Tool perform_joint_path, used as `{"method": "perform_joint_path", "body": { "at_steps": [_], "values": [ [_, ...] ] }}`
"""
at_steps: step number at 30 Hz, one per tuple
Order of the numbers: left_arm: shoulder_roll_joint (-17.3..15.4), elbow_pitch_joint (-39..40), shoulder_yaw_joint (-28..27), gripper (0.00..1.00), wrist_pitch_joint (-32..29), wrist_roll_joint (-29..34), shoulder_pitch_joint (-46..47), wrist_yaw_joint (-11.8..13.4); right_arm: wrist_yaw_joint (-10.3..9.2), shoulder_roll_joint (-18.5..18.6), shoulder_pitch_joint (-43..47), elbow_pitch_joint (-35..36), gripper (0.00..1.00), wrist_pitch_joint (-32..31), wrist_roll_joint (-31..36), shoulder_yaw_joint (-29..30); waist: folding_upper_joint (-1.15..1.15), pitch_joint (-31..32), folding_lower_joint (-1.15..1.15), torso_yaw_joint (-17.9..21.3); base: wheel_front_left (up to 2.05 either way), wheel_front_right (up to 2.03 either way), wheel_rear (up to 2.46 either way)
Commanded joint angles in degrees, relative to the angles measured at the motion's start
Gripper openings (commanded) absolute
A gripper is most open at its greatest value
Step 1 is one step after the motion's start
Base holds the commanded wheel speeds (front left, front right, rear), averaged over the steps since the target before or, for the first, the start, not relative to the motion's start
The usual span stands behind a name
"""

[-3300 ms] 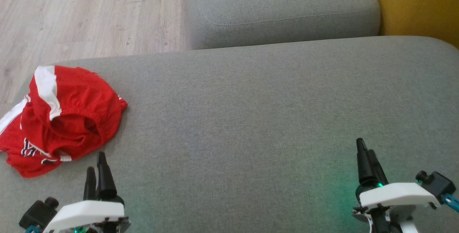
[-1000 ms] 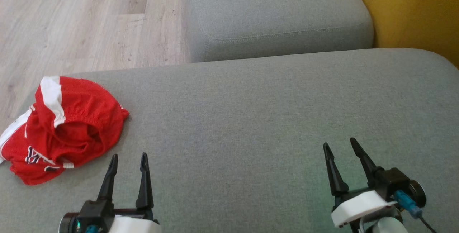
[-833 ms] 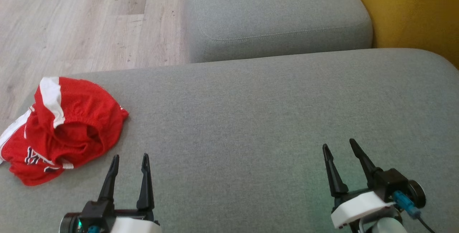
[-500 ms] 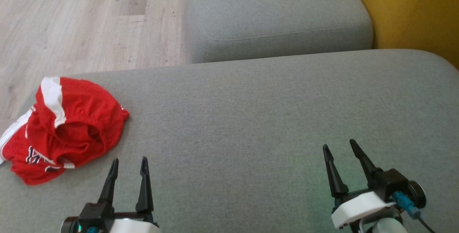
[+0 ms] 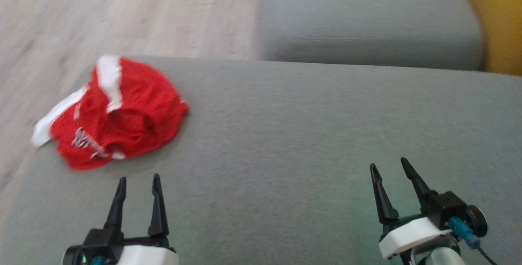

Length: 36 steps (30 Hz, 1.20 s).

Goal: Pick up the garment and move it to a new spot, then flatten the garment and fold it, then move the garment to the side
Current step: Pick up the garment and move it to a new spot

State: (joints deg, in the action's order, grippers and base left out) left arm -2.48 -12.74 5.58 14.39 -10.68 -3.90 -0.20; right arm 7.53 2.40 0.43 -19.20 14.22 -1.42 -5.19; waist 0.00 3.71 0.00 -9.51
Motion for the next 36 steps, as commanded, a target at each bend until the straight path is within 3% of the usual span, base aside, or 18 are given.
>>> {"method": "perform_joint_path", "body": {
  "at_steps": [1, 8, 17, 26, 31, 36],
  "values": [
    [-0.4, 2.22, -2.33, 1.0, 0.61, -0.07, 2.97, 0.42, -0.04, 0.48, -3.27, 2.06, 1.0, 0.78, 0.55, -1.34, 0.0, -1.29, 0.0, -4.92, 0.0, 0.0, 0.0],
    [-0.4, 2.96, -4.34, 1.0, 0.61, -0.29, 2.81, 0.39, -0.04, 0.48, -3.77, 2.44, 1.0, 0.78, 0.6, -1.25, 0.0, -2.76, 0.0, -13.57, 0.0, 0.0, 0.0],
    [-0.4, 5.04, -6.1, 1.0, 0.61, 1.11, 3.44, 0.39, -0.04, 0.48, -4.52, 2.76, 1.0, 0.78, 1.55, -0.63, 0.0, -4.4, 0.0, -19.02, 0.0, 0.0, 0.0],
    [-2.34, 6.04, -9.14, 1.0, 0.61, 3.82, 19.67, -4.94, -0.04, 0.48, -6.94, 4.3, 1.0, 0.78, 9.14, 2.34, 0.0, -12.7, 0.0, -18.4, 0.0, 0.0, 0.0],
    [-6.0, -5.01, -6.15, 1.0, 0.18, 3.17, 32.99, -6.75, -0.04, 1.69, -9.39, 5.08, 1.0, 0.78, 13.44, 2.95, 0.0, -17.74, 0.0, -16.31, 0.0, 0.0, 0.0],
    [-8.78, -18.74, -3.76, 1.0, -4.76, 1.08, 46.75, -7.15, -0.04, 4.8, -11.76, 5.92, 1.0, 0.78, 14.91, 2.38, 0.0, -22.61, 0.0, -14.33, 0.0, 0.0, 0.0]
  ]
}}
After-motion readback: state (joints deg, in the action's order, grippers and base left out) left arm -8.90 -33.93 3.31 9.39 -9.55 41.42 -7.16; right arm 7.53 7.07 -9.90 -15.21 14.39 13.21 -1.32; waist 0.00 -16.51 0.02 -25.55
